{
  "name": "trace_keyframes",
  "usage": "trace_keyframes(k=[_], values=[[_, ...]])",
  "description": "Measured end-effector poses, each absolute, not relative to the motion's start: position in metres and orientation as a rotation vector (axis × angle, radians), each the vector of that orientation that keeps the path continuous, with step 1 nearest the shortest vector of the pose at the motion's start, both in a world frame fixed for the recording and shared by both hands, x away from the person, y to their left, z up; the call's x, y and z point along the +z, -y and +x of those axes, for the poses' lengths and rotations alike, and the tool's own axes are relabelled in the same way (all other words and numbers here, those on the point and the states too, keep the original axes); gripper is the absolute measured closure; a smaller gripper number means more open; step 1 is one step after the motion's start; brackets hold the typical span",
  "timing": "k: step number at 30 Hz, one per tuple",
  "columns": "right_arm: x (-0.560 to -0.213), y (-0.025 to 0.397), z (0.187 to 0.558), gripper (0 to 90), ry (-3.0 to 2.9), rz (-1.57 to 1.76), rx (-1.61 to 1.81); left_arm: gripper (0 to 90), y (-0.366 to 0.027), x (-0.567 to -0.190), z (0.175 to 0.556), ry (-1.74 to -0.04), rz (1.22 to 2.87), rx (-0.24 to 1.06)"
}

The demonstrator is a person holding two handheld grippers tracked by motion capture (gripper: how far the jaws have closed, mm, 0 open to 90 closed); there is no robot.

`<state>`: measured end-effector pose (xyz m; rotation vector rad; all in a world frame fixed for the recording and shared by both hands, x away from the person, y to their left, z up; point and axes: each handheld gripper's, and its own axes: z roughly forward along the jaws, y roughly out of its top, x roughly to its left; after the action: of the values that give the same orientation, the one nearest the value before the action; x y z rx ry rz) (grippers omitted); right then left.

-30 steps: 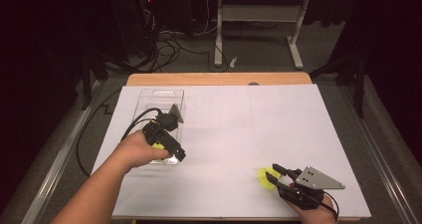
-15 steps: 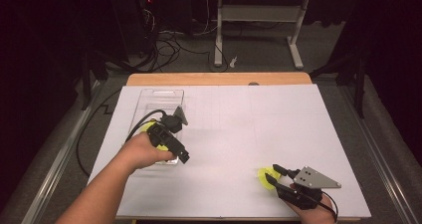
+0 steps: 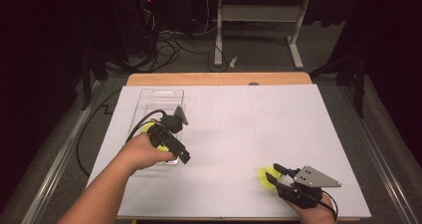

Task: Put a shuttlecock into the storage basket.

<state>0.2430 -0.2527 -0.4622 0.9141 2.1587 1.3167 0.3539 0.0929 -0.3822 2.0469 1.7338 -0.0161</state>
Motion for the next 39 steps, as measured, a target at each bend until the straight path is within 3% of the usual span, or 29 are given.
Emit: trace_keyframes(k=[12,23,39], values=[[-0.4634,0.2526,0.2431,68.7,-2.176,0.944,1.283,0.8,-0.0924,-0.3834,0.3543,-1.722,2.053,-0.028],[-0.4614,0.2503,0.2401,89.1,-2.163,0.929,1.262,0.9,-0.0901,-0.3854,0.3541,-1.717,2.062,-0.035],[-0.4547,0.2579,0.238,90.0,-2.103,0.926,1.265,1.0,-0.0891,-0.3859,0.3528,-1.716,2.072,-0.029]])
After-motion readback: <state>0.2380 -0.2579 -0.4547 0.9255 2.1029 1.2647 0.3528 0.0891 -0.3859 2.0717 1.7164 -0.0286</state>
